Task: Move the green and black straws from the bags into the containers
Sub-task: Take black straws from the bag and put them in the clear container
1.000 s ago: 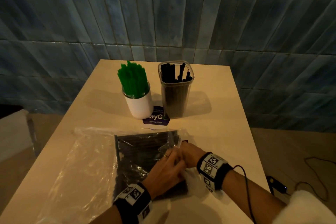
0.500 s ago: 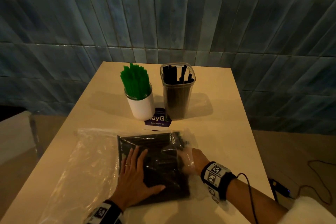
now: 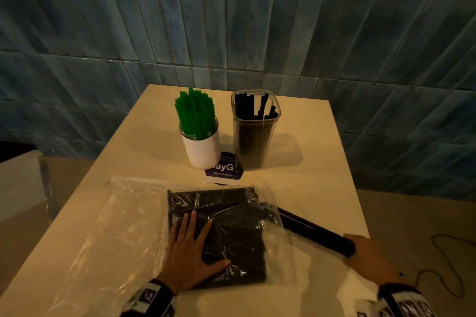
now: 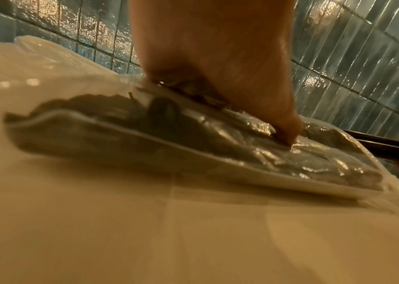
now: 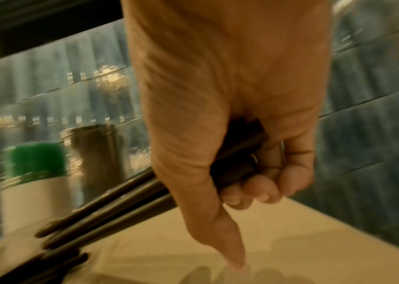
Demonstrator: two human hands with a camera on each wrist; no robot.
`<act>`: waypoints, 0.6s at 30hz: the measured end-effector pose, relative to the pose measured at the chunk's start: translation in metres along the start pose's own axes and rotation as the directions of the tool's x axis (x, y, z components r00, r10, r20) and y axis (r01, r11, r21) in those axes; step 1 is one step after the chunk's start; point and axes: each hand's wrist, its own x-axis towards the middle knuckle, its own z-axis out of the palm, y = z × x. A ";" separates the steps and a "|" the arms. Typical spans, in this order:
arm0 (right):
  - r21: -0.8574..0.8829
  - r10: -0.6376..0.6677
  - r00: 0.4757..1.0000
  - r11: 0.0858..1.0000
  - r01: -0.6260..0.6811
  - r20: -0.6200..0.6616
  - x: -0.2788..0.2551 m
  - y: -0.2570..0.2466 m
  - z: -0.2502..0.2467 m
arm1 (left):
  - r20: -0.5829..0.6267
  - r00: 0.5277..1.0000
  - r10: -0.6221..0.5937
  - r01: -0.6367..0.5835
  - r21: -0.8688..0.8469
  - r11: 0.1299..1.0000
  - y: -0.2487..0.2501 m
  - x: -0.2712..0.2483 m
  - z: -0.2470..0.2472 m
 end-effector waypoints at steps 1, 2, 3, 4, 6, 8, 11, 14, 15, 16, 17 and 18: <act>0.026 0.038 0.999 0.999 -0.038 -0.004 -0.004 0.016 0.002 | 0.002 1.000 0.006 -0.006 0.008 1.000 0.000 0.000 0.001; 0.045 0.075 0.997 0.996 -0.074 -0.018 -0.008 0.029 0.005 | 0.010 1.000 0.003 -0.003 0.015 1.000 0.000 -0.001 0.000; 0.053 0.096 0.995 0.994 -0.093 -0.040 -0.009 0.042 0.009 | 0.029 1.000 -0.006 0.005 0.024 1.000 -0.001 0.000 0.002; 0.065 0.101 0.993 0.993 -0.096 -0.069 -0.012 0.048 0.011 | 0.039 0.999 -0.008 0.007 0.034 0.999 -0.001 0.000 0.001; 0.112 0.117 0.987 0.988 -0.104 -0.113 -0.028 0.029 -0.002 | -0.051 0.998 0.031 -0.028 0.071 0.997 0.003 -0.003 -0.007; 0.095 0.063 0.993 0.994 -0.053 -0.104 -0.036 0.010 -0.013 | -0.146 0.988 0.048 -0.050 -0.009 0.999 0.009 -0.005 -0.015; 0.059 -0.065 0.994 0.996 0.070 -0.084 -0.037 -0.027 -0.029 | -0.323 0.937 0.134 -0.169 -0.083 0.982 0.026 0.000 -0.032; -0.040 -0.241 0.969 0.970 0.240 -0.043 -0.041 -0.078 -0.036 | -0.478 0.824 0.305 -0.316 0.059 0.947 0.047 0.003 -0.057; -0.061 -0.311 0.950 0.949 0.309 -0.028 -0.042 -0.095 -0.038 | -0.495 0.788 0.367 -0.347 0.137 0.928 0.053 0.007 -0.063; -0.081 -0.375 0.927 0.925 0.372 -0.022 -0.044 -0.111 -0.041 | -0.486 0.771 0.411 -0.372 0.181 0.910 0.058 0.010 -0.069; -0.091 -0.431 0.902 0.900 0.427 -0.030 -0.046 -0.124 -0.045 | -0.477 0.772 0.421 -0.385 0.177 0.906 0.061 0.011 -0.077; -0.064 -0.476 0.878 0.879 0.472 -0.059 -0.047 -0.134 -0.051 | -0.488 0.778 0.397 -0.385 0.129 0.914 0.062 0.012 -0.084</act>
